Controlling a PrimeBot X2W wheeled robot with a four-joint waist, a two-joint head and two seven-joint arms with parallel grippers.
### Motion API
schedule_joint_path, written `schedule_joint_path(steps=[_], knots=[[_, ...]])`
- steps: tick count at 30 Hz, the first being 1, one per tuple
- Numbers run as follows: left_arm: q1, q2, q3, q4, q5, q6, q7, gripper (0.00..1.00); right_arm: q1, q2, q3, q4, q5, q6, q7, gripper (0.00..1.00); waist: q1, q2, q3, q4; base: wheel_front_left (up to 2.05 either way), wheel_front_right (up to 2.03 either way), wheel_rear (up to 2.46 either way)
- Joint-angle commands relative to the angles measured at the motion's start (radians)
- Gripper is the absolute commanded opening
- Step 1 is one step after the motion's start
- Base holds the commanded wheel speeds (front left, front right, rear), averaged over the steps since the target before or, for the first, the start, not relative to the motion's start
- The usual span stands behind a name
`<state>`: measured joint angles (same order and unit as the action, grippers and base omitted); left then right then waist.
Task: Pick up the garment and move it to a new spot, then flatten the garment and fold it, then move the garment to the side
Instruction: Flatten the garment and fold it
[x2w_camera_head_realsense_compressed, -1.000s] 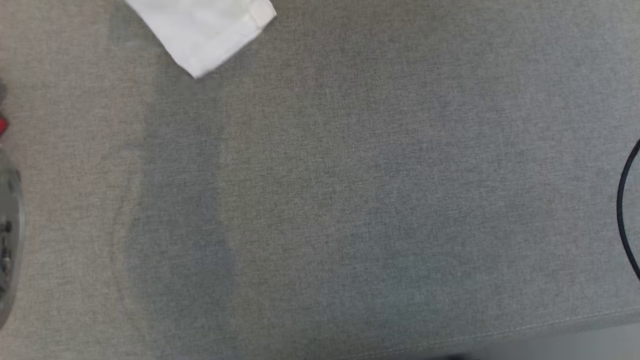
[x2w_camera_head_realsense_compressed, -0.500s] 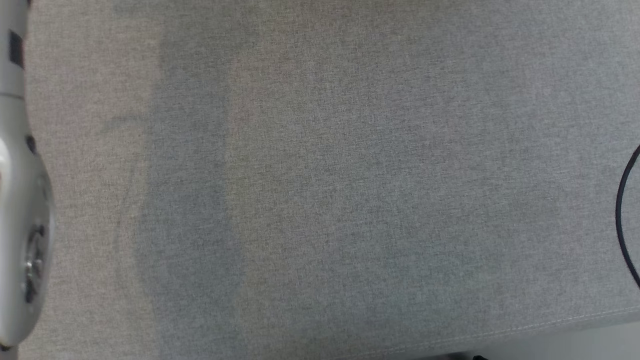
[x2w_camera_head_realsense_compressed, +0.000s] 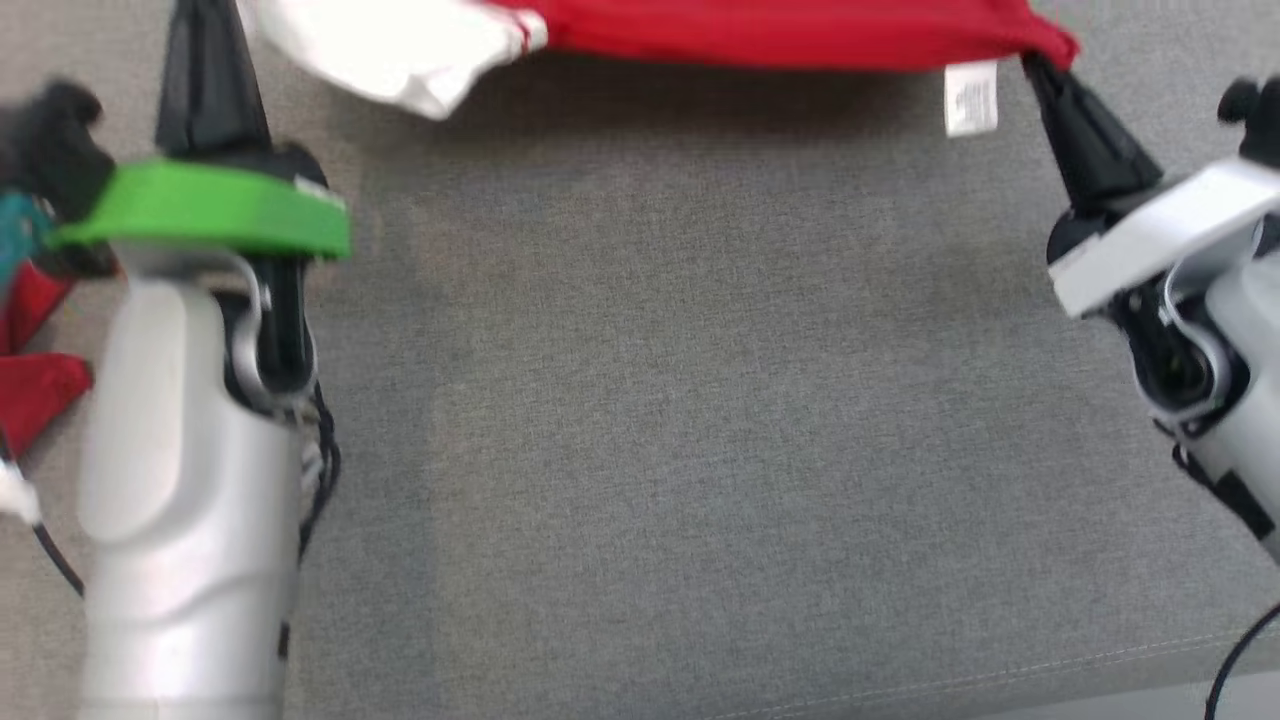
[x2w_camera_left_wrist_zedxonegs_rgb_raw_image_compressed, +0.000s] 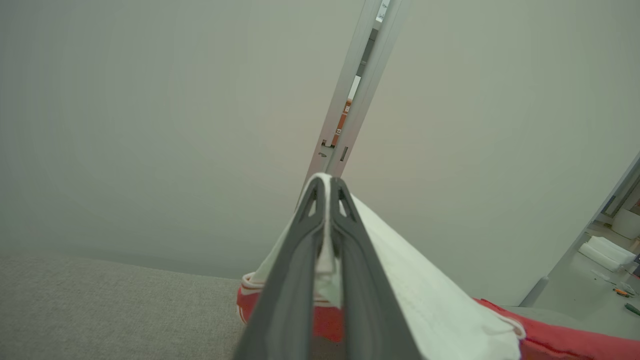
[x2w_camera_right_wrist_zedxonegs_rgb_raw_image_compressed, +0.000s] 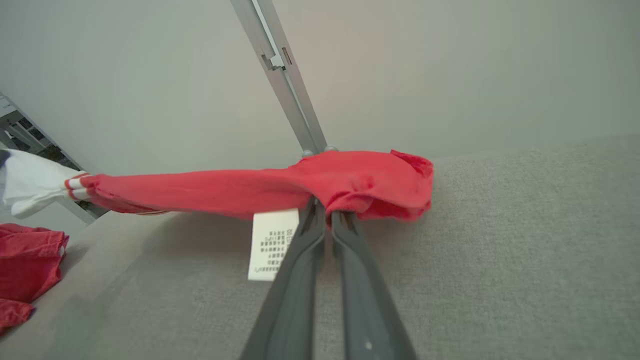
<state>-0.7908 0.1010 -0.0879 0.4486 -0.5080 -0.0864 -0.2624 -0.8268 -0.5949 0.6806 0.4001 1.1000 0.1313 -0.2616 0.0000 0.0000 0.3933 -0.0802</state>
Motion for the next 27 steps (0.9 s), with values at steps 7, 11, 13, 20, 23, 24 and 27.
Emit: schedule_joint_path(steps=[7, 11, 13, 20, 23, 24, 27], knots=[[0.446, -0.030, 0.002, -0.200, -0.020, 0.047, -0.003, 0.00, 0.342, 0.007, -0.098, -0.102, -0.067, -0.001, -0.005, 0.00, 0.0000, 0.0000, -0.125, 0.015, 0.00, 0.00, 0.00], [0.626, -0.038, -0.001, -0.257, -0.031, 0.078, -0.003, 0.00, 0.482, 0.000, -0.121, -0.128, -0.112, -0.001, -0.005, 0.00, 0.0000, 0.0000, -0.165, 0.018, 0.00, 0.00, 0.00], [0.699, -0.041, -0.014, -0.282, -0.041, 0.089, -0.003, 0.00, 0.540, -0.007, -0.134, -0.138, -0.139, -0.001, -0.005, 0.00, 0.0000, 0.0000, -0.183, 0.019, 0.00, 0.00, 0.00], [0.872, -0.047, -0.064, -0.339, -0.085, 0.121, 0.000, 0.00, 0.719, -0.032, -0.182, -0.147, -0.201, -0.001, -0.005, 0.00, 0.0000, 0.0000, -0.245, 0.028, 0.00, 0.00, 0.00], [0.905, -0.048, -0.093, -0.342, -0.084, 0.125, 0.003, 0.00, 0.771, -0.036, -0.195, -0.147, -0.221, -0.001, -0.005, 0.00, 0.0000, 0.0000, -0.256, 0.028, 0.00, 0.00, 0.00], [0.912, -0.048, -0.098, -0.343, -0.081, 0.128, 0.003, 0.00, 0.787, -0.034, -0.199, -0.147, -0.223, -0.001, -0.005, 0.00, 0.0000, 0.0000, -0.258, 0.027, 0.00, 0.00, 0.00], [0.926, -0.048, -0.108, -0.351, -0.091, 0.134, 0.002, 0.00, 0.818, -0.029, -0.220, -0.145, -0.223, -0.001, 0.001, 0.00, 0.0000, 0.0000, -0.266, 0.025, 0.00, 0.00, 0.00]])
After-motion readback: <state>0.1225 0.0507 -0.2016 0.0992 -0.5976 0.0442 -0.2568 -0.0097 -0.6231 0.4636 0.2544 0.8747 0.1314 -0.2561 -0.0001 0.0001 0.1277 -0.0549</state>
